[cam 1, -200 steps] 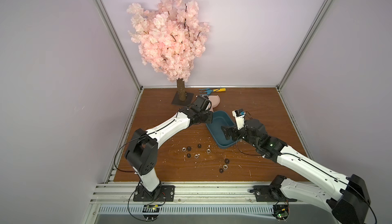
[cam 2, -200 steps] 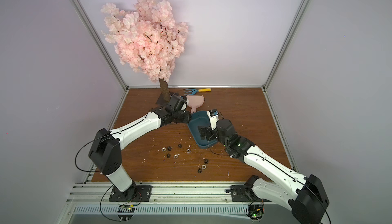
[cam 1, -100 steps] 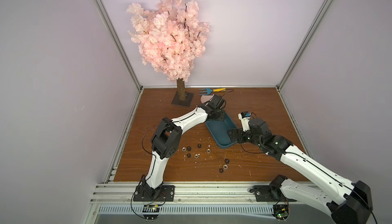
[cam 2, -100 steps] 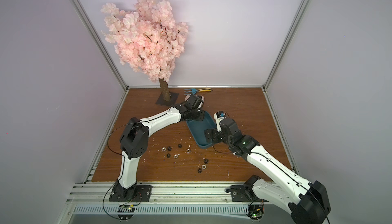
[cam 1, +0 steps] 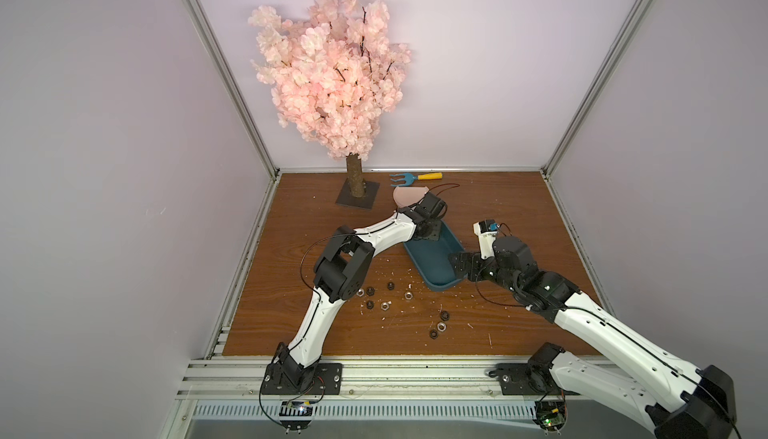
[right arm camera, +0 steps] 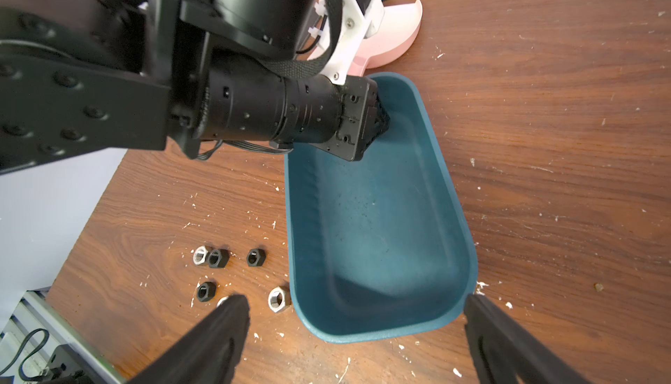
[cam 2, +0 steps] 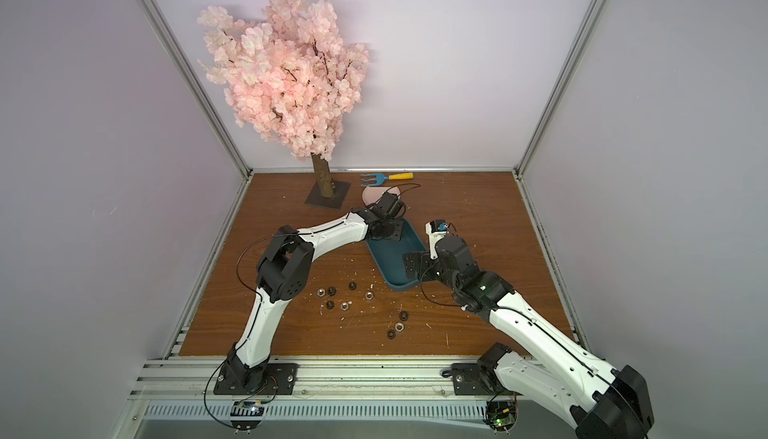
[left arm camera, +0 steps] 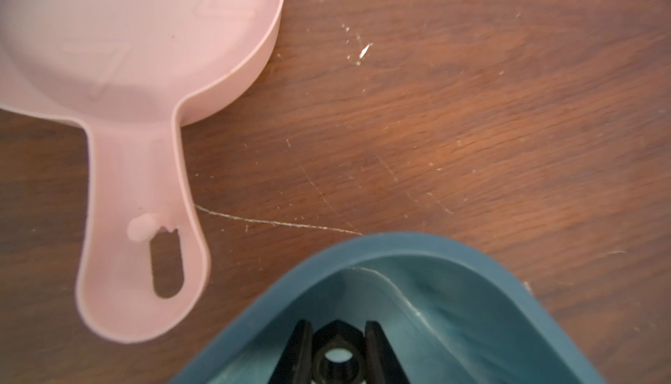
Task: Put the nuts on the desktop into the storage box
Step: Place the nut in the storage box, then pick up the nut from the center of the board.
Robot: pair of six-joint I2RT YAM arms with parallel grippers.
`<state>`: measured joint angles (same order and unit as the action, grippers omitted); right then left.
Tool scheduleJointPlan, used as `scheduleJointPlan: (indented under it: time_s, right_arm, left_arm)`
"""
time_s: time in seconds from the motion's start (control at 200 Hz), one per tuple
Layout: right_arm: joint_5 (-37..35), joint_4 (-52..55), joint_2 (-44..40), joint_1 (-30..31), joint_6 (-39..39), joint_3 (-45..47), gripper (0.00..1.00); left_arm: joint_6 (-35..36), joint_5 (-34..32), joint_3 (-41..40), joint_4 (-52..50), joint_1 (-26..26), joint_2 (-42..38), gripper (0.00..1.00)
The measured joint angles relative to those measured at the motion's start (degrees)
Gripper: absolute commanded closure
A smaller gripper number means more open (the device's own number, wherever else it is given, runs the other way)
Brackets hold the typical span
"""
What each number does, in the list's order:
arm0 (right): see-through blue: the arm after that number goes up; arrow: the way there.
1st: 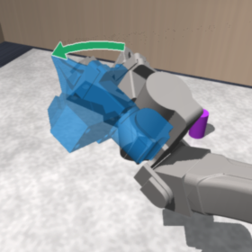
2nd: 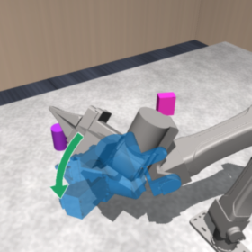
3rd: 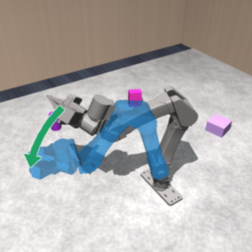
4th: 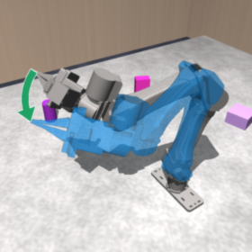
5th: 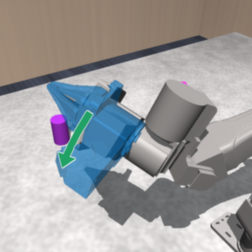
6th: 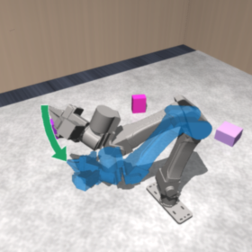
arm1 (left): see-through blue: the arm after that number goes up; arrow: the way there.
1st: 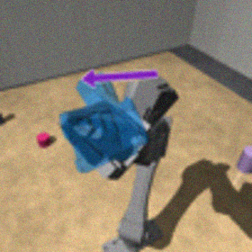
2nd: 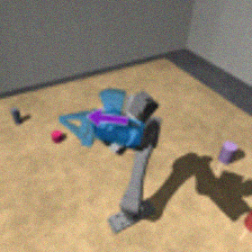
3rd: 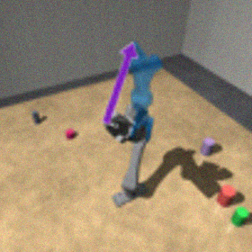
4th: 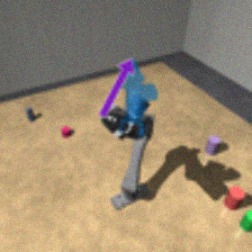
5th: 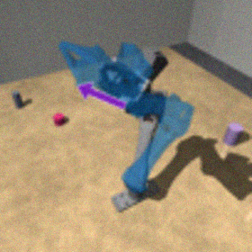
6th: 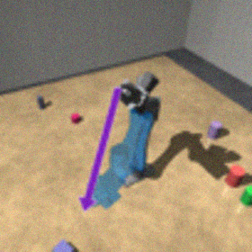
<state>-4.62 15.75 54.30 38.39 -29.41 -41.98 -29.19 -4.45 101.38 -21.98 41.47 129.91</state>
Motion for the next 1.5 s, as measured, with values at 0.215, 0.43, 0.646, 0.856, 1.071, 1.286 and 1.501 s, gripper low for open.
scheduleJointPlan:
  time_s: [0.215, 0.43, 0.646, 0.856, 1.071, 1.286, 1.501]
  right_arm:
    - [0.48, -1.22, -0.11, -0.02, 0.02, 0.57, 0.01]
    - [2.51, -2.99, -0.72, -0.13, 0.04, 0.57, 0.02]
    - [5.29, -3.43, -0.28, -0.17, 1.2, 0.55, 0.01]
    - [9.14, -2.12, 1.84, -0.22, 4.39, 0.42, 0.03]
    - [14.01, -0.85, 3.32, 0.31, 8.72, -2.08, 0.03]
    - [15.43, 2.19, 10.78, 8.46, 13.55, -10.05, 0.04]
    - [15.56, 2.67, 20.22, 14.75, 15.82, -15.34, 0.07]
  left_arm:
    - [-0.2, -0.81, 1.05, 0.39, 0.09, 2.03, 0.65]
    - [-0.37, -0.76, 1.07, 1.07, 0.13, 2.29, 0.57]
    - [-0.37, -0.63, 1.05, 1.22, 0.15, 2.05, 0.57]
    - [-0.37, 0.13, -0.66, 1.29, 0.2, -3.72, 0.55]
    - [-0.35, 0.28, -4.28, 2.14, 0.22, -15.47, 0.49]
    - [-0.48, -1.51, -11.93, 0.76, -0.02, -25.97, 0.39]
    - [-3.17, 1.55, -29.09, -1.64, -6.05, -39.47, 0.29]
